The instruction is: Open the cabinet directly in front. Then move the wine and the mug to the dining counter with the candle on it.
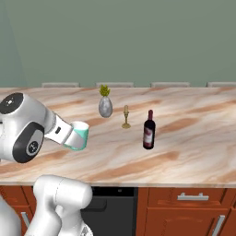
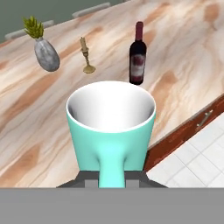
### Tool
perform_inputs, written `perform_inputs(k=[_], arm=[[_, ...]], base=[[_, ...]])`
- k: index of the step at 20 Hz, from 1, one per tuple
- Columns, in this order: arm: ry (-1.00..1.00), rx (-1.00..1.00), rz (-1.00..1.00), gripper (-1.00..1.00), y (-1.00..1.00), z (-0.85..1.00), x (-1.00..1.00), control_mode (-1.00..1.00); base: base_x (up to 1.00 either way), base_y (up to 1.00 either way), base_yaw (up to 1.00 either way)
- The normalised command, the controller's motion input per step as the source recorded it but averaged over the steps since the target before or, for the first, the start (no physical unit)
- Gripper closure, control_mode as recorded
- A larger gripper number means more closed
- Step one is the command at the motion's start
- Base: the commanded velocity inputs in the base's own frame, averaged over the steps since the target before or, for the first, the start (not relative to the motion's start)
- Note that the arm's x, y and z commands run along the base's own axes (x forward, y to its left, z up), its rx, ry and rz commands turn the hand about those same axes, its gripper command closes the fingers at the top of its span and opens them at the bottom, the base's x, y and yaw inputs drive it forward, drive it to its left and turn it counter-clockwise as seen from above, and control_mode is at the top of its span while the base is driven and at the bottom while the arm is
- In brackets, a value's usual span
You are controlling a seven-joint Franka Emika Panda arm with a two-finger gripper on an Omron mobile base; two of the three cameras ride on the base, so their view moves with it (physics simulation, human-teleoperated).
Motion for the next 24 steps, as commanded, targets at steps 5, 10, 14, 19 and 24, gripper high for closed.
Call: perform_inputs(k=[5, 10, 14, 19, 24], arm=[[-0.06, 0.00, -0.02, 1.00, -0.01, -0.38, 0.33, -1.00], [-0.10, 0.00, -0.03, 1.00, -0.05, -0.46, 0.33, -1.00], [-0.11, -0.02, -0.04, 1.00, -0.11, -0.47, 0.26, -1.00], [-0.06, -0.01, -0.04, 1.00, -0.16, -0.38, 0.22, -1.00], [-0.01, 0.00, -0.01, 1.00, -0.15, -0.34, 0.25, -1.00]], base=[[0.00, 0.00, 0.00], [0.00, 0.00, 0.00], [0.00, 0.00, 0.00], [0.00, 0.00, 0.00], [0.00, 0.00, 0.00]])
